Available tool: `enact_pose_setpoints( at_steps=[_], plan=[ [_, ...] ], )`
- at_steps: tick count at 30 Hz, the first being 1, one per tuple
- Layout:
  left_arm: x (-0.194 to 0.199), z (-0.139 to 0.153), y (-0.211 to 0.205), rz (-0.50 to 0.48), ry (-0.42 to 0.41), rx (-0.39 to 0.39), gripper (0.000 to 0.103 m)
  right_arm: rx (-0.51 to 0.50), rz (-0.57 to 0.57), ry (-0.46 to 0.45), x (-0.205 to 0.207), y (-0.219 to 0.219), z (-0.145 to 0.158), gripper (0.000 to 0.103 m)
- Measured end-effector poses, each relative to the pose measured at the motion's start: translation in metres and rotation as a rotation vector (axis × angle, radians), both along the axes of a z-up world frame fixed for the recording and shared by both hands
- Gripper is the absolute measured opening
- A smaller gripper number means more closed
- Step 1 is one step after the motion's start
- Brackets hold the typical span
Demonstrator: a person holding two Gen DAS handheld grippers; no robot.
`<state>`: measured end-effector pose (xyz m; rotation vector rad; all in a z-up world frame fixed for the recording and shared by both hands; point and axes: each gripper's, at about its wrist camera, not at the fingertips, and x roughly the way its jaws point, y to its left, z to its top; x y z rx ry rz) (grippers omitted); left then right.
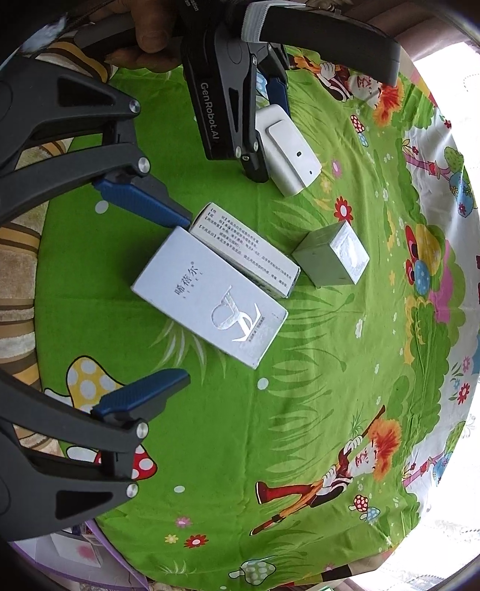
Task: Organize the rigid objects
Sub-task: 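Grasp the white plastic case with the left tool while the right tool grasps the white S-logo box, then carry the white case and S-logo box over to the purple box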
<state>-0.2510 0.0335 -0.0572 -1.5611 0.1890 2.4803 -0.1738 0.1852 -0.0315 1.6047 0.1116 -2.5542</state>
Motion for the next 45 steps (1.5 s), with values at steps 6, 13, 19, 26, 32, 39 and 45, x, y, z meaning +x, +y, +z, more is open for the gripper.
enact_pose_setpoints(
  at_steps=[6,13,19,26,32,39,45],
  plan=[
    [0.009,0.003,0.001,-0.007,0.007,0.007,0.069,0.038,-0.082,-0.028,-0.004,0.023,-0.006,0.081],
    [0.014,0.003,0.002,-0.009,0.008,0.011,0.067,0.034,-0.142,-0.028,-0.004,0.052,-0.003,0.081],
    [0.015,0.004,0.001,-0.007,0.007,0.017,0.067,0.095,-0.035,0.02,-0.013,0.032,0.002,0.081],
    [0.017,0.006,-0.002,0.013,0.005,0.029,0.067,0.131,-0.005,0.007,-0.029,0.024,-0.007,0.058],
    [0.024,0.013,-0.006,0.047,0.027,0.036,0.067,0.117,-0.009,0.01,-0.025,0.026,-0.007,0.045],
    [0.042,0.033,0.0,0.051,0.077,0.054,0.066,0.095,-0.023,0.047,-0.008,0.033,0.006,0.045],
    [0.065,0.049,0.013,0.038,0.11,0.065,0.066,0.078,-0.033,0.073,0.014,0.043,0.016,0.045]
  ],
)
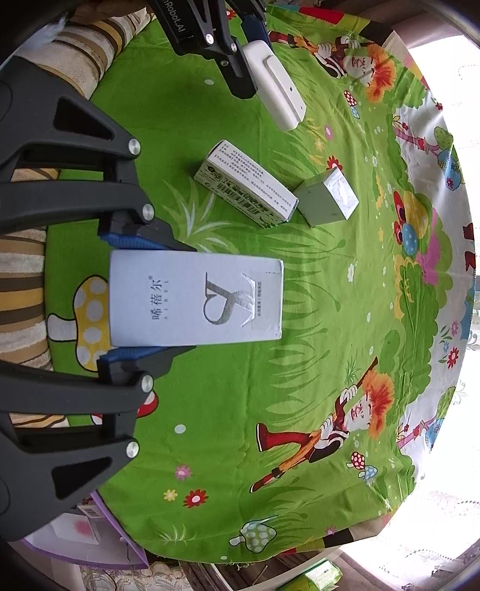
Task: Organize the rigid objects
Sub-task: 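Carry the white case and S-logo box over to the purple box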
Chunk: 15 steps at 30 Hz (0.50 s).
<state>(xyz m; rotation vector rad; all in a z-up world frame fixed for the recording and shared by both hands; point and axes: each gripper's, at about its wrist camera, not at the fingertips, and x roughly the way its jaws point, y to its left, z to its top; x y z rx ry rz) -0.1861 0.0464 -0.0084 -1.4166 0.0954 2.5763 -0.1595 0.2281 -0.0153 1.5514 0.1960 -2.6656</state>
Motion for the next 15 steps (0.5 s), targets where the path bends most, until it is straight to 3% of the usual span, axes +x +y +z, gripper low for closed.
enact_pose_setpoints(
  at_steps=[15],
  plan=[
    [0.06,0.028,0.044,-0.077,0.045,0.073,0.066,-0.037,-0.042,0.05,0.056,0.037,0.02,0.045]
  ],
)
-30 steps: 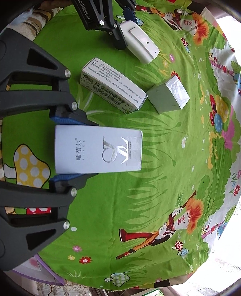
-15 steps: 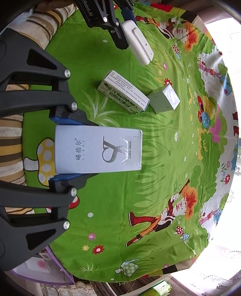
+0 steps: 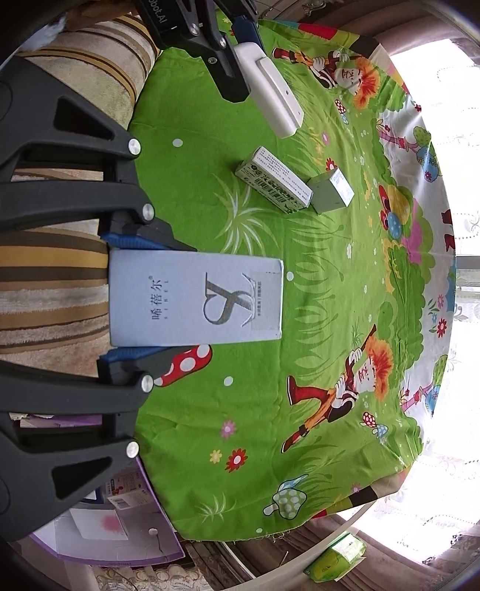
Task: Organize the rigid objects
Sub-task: 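Carry the white case and S-logo box over to the purple box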
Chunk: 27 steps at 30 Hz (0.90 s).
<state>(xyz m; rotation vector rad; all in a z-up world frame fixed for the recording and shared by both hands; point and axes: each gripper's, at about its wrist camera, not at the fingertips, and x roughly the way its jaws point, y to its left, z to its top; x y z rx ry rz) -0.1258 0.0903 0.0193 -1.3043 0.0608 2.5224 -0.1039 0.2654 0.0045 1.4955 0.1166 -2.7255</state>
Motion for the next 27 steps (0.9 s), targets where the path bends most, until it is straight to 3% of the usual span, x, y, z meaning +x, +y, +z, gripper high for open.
enact_pose_setpoints(
  at_steps=[11,27],
  plan=[
    [0.031,0.008,0.063,-0.126,-0.015,0.032,0.066,-0.025,-0.078,0.012,0.042,0.053,0.008,0.045],
    [0.075,0.01,0.177,-0.353,-0.066,0.058,0.066,-0.062,-0.284,0.042,0.091,0.16,0.013,0.045]
  ],
)
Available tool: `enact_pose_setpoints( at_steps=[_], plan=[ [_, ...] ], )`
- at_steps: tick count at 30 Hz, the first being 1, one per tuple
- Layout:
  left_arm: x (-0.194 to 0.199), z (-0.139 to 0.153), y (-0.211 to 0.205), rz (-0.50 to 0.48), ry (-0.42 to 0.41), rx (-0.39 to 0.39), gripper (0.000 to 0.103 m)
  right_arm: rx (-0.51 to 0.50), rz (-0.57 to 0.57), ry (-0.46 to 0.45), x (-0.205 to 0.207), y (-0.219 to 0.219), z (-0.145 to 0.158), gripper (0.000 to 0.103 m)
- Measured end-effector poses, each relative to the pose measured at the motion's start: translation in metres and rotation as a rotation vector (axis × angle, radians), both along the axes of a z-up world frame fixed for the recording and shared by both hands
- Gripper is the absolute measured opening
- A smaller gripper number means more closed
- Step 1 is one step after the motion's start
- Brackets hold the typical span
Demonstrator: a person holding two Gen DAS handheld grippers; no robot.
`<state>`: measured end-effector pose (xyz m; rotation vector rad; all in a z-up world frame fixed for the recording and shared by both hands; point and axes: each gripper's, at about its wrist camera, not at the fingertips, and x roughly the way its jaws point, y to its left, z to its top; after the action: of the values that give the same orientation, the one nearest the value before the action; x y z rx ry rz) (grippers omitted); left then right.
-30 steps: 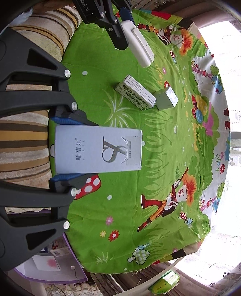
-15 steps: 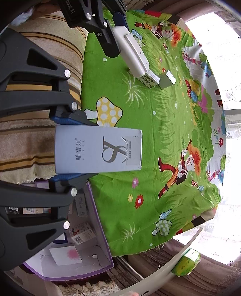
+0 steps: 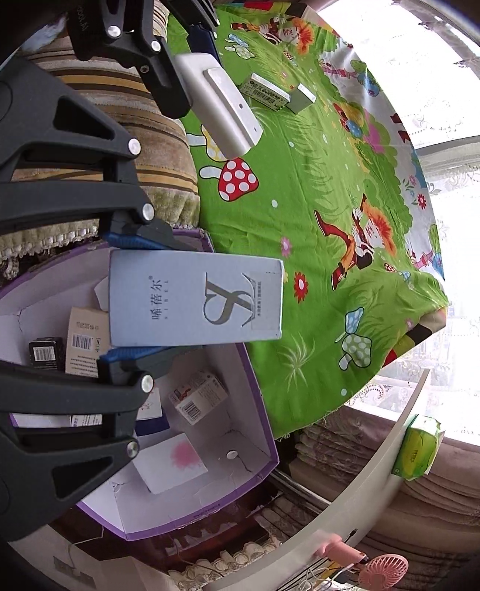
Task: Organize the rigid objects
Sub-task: 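Carry the white case and S-logo box over to the purple box, then open both tools to drop the case and S-logo box into the purple box, then move both open tools back toward the last two boxes on the bedspread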
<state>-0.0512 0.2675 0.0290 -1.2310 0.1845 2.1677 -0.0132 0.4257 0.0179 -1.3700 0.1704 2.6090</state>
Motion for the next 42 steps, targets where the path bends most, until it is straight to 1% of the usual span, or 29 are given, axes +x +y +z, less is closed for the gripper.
enact_pose_setpoints(
  at_steps=[3,13,14,15,16,17,18,19,23,29,36,42],
  plan=[
    [0.007,-0.002,0.02,-0.044,-0.004,-0.007,0.066,-0.009,-0.029,0.003,0.006,0.015,-0.001,0.045],
    [0.01,-0.013,0.076,-0.155,-0.068,-0.012,0.068,-0.02,-0.137,0.002,0.021,0.059,-0.005,0.046],
    [0.011,-0.013,0.079,-0.158,-0.068,-0.015,0.068,-0.027,-0.145,0.001,0.021,0.062,-0.005,0.046],
    [0.012,-0.012,0.08,-0.162,-0.066,-0.013,0.069,-0.03,-0.15,0.002,0.021,0.064,-0.004,0.05],
    [0.015,-0.01,0.078,-0.163,-0.063,-0.011,0.072,-0.029,-0.151,0.006,0.022,0.065,-0.004,0.053],
    [0.015,-0.01,0.075,-0.157,-0.061,-0.012,0.073,-0.026,-0.15,0.01,0.023,0.065,-0.003,0.061],
    [0.014,-0.01,0.072,-0.148,-0.061,-0.012,0.073,-0.026,-0.148,0.013,0.023,0.064,-0.003,0.066],
    [0.013,-0.01,0.068,-0.137,-0.062,-0.01,0.074,-0.027,-0.143,0.018,0.023,0.063,-0.002,0.067],
    [0.005,-0.007,0.052,-0.094,-0.055,-0.003,0.074,-0.046,-0.123,0.013,0.019,0.057,-0.004,0.067],
    [-0.008,-0.001,0.02,-0.021,-0.03,0.0,0.074,-0.05,-0.059,0.037,0.017,0.037,0.002,0.067],
    [-0.022,0.001,-0.027,0.066,-0.018,0.012,0.074,-0.03,0.001,0.03,0.009,0.01,0.005,0.067],
    [-0.043,-0.004,-0.075,0.17,-0.02,-0.003,0.074,-0.002,0.059,0.012,0.001,-0.014,0.004,0.067]
  ],
)
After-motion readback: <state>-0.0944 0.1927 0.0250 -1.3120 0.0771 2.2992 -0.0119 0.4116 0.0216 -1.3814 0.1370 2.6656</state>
